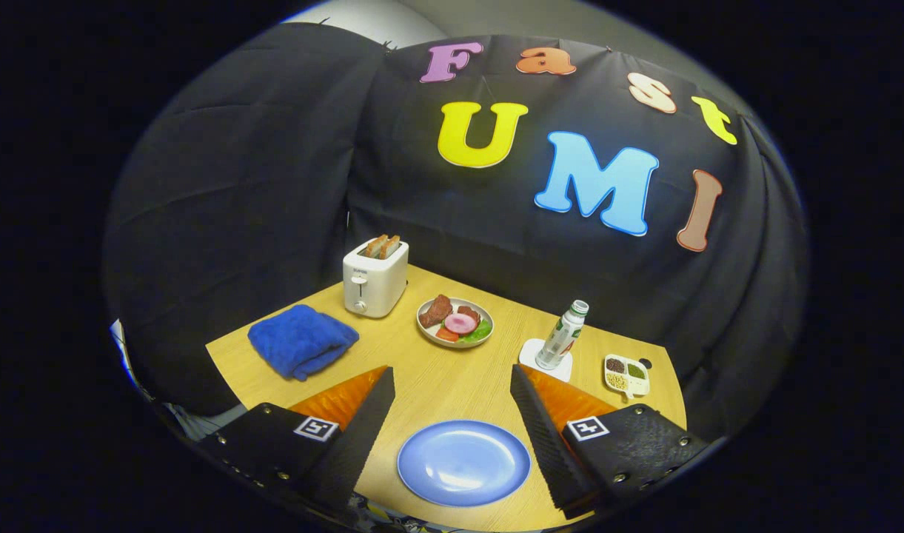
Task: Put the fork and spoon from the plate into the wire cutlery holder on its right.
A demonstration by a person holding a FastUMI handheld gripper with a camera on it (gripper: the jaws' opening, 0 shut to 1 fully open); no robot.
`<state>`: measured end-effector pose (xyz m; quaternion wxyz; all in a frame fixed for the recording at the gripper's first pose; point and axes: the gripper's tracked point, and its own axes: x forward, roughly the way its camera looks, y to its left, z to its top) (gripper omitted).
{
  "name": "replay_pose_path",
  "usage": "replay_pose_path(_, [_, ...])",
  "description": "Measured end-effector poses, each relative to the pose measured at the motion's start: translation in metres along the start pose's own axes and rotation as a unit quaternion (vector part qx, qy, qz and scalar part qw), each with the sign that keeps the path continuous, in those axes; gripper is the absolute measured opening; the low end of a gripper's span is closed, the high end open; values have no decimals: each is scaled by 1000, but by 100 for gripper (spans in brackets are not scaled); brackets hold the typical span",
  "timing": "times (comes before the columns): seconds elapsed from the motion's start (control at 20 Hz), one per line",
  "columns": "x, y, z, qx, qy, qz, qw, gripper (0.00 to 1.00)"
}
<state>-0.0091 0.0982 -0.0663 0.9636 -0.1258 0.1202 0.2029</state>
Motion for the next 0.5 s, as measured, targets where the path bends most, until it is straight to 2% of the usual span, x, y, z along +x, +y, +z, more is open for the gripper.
replay_pose_path(0.25, [1,6,9,0,-19,-1,1000,96])
replay_pose_path(0.5, [4,25,18,-16,-31,22,999,96])
